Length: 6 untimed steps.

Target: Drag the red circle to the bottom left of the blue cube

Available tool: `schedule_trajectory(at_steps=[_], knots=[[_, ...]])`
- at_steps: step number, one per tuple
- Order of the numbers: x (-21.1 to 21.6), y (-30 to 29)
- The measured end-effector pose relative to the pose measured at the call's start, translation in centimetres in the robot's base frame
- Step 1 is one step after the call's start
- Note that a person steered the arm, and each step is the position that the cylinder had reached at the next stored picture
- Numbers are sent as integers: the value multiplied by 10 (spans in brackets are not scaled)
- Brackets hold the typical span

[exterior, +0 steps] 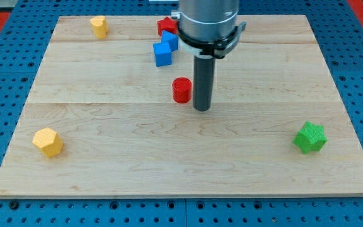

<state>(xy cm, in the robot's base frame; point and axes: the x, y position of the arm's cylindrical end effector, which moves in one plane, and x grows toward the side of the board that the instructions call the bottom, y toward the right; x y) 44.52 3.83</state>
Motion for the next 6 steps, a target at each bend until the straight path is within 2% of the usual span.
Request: schedule_trajectory(at_steps=[1,2,3,4,6], knots=[[-52,-44],[-18,-42],[-16,-65],[-39,-83],[-43,-95]])
